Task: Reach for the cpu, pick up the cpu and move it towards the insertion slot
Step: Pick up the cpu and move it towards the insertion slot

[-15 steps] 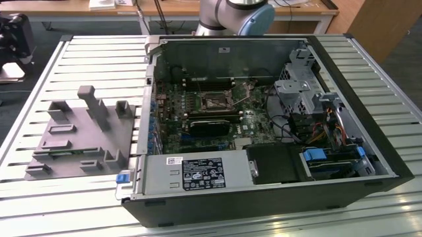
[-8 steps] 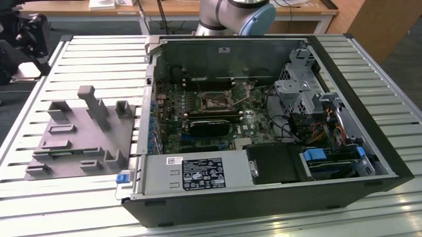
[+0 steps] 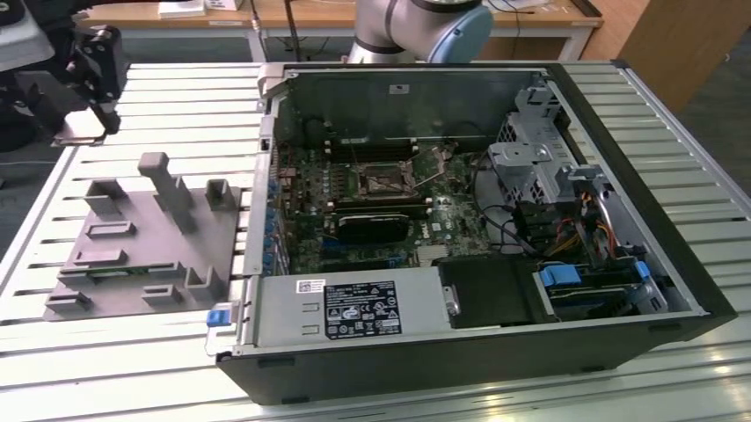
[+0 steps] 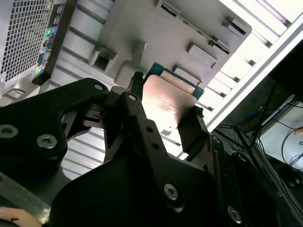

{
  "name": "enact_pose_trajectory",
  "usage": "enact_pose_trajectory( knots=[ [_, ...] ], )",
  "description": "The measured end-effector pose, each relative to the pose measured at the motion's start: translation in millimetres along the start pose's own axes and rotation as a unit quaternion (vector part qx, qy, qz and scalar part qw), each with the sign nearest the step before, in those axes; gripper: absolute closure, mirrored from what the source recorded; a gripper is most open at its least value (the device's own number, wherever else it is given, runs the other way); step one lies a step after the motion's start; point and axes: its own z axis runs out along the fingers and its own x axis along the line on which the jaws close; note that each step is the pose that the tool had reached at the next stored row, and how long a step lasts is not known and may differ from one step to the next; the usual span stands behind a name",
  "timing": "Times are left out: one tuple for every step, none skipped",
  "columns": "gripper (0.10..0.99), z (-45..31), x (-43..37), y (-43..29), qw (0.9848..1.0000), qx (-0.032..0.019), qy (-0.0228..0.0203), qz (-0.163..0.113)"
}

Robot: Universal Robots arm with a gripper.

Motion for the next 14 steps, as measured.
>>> enact_pose_trajectory(
  knots=[
    [0.545,0.0,-4.2,0.0,1.0000,0.0000,0.0000,0.000],
    [0.545,-0.1,-8.7,0.0,1.0000,0.0000,0.0001,0.000],
    [0.545,-0.1,-13.6,-0.1,1.0000,0.0000,0.0000,0.000],
    [0.545,0.0,-18.1,-0.1,1.0000,0.0000,0.0000,0.000],
    [0.545,0.0,-22.6,-0.1,1.0000,0.0000,0.0000,0.000],
    [0.545,-0.1,-27.1,-0.2,1.0000,0.0000,0.0001,0.000],
    [0.545,-0.2,-31.6,-0.2,1.0000,0.0001,0.0001,0.000],
    [0.545,-0.1,-36.1,-0.2,1.0000,0.0000,0.0000,0.000],
    [0.545,-0.1,-40.6,-0.2,1.0000,0.0000,0.0000,0.000],
    [0.545,-0.1,-45.1,-0.3,1.0000,0.0000,0.0000,0.000],
    [0.545,-0.2,-50.0,-0.3,1.0000,0.0001,0.0001,0.000],
    [0.545,-0.2,-54.5,-0.4,1.0000,0.0000,0.0001,0.000],
    [0.545,-0.2,-59.0,-0.4,1.0000,0.0001,0.0001,0.000],
    [0.545,-0.1,-63.5,-0.4,1.0000,0.0000,0.0000,0.000]
  ],
)
